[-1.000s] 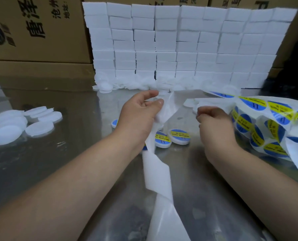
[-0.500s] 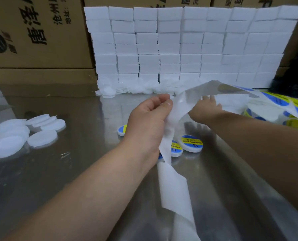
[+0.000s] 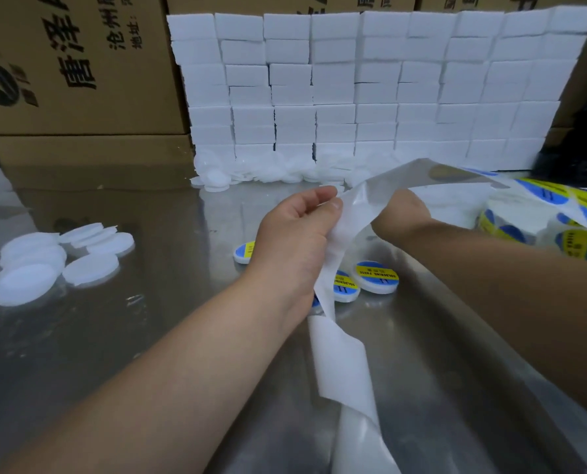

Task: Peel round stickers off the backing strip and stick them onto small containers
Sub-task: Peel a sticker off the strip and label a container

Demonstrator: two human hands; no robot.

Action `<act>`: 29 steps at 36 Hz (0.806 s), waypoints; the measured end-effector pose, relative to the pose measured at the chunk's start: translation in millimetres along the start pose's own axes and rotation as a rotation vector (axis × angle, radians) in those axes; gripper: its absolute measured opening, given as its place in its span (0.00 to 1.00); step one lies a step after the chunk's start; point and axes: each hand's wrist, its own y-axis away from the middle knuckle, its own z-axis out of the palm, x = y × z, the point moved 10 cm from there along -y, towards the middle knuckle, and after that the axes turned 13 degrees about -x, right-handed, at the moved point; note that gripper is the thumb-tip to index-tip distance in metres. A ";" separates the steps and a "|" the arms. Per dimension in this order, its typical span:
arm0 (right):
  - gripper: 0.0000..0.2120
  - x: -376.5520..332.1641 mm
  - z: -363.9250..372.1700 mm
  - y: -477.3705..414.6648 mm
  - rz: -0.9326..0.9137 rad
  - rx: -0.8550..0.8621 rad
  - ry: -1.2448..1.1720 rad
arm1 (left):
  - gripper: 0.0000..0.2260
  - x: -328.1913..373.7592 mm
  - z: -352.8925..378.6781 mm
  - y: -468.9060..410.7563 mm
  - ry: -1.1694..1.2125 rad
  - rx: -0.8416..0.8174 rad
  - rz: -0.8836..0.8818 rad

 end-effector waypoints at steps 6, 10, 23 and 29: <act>0.13 2.8 -19.6 41.1 0.055 0.087 -0.238 | 0.07 -0.8 5.1 1.8 -0.005 -0.030 -0.009; 0.11 8.4 -20.0 69.5 -0.041 0.103 -0.623 | 0.09 2.5 9.3 2.8 0.035 -0.061 0.008; 0.17 7.2 -11.5 117.2 -0.332 0.140 -1.371 | 0.10 7.3 -1.8 3.0 -0.102 0.028 0.053; 0.10 2.7 -23.0 131.4 -0.450 0.197 -1.389 | 0.10 17.4 0.8 5.0 -0.300 0.031 0.138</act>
